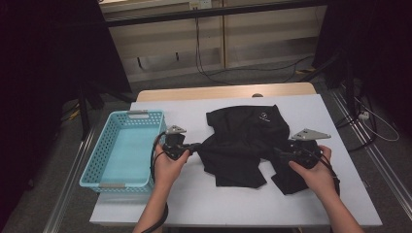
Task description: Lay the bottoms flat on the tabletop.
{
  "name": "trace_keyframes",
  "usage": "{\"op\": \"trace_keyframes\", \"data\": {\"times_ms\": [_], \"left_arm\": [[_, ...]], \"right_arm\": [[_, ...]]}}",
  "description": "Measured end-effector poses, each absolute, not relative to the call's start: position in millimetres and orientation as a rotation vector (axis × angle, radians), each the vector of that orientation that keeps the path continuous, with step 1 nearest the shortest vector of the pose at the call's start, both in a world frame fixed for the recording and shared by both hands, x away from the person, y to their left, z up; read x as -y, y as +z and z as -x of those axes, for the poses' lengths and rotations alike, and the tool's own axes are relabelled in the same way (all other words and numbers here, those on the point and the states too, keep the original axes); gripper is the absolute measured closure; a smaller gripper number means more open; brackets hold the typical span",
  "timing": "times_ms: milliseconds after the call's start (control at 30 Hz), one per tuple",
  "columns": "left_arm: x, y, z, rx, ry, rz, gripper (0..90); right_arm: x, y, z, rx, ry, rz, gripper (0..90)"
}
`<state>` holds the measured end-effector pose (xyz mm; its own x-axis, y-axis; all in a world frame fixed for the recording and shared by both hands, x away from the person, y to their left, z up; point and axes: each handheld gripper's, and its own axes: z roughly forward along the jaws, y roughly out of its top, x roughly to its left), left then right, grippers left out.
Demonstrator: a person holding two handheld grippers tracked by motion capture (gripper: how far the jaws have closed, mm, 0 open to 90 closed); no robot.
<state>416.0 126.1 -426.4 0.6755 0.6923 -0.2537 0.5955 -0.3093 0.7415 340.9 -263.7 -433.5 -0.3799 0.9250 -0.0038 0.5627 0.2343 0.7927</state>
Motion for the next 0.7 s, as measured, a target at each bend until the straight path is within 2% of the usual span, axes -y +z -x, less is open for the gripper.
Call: {"op": "trace_keyframes", "data": {"times_ms": [333, 467, 567, 700], "left_arm": [[-122.7, -431.2, -414.3, -0.999, 0.134, -2.031, 90.0], [-121.5, -432.1, -414.9, -0.993, 0.131, -2.046, 90.0], [-120.4, -432.9, -415.1, -0.997, 0.133, -2.048, 90.0], [-119.9, -433.6, -415.3, -1.0, 0.135, -2.048, 90.0]], "right_arm": [[257.6, -449.5, -349.8, -2.084, 0.879, -1.363, 46.7], [260.1, -454.2, -351.6, -2.087, 0.875, -1.395, 54.8], [261.2, -455.2, -351.9, -2.094, 0.87, -1.405, 65.0], [263.0, -457.6, -352.8, -2.122, 0.887, -1.41, 85.8]]}}
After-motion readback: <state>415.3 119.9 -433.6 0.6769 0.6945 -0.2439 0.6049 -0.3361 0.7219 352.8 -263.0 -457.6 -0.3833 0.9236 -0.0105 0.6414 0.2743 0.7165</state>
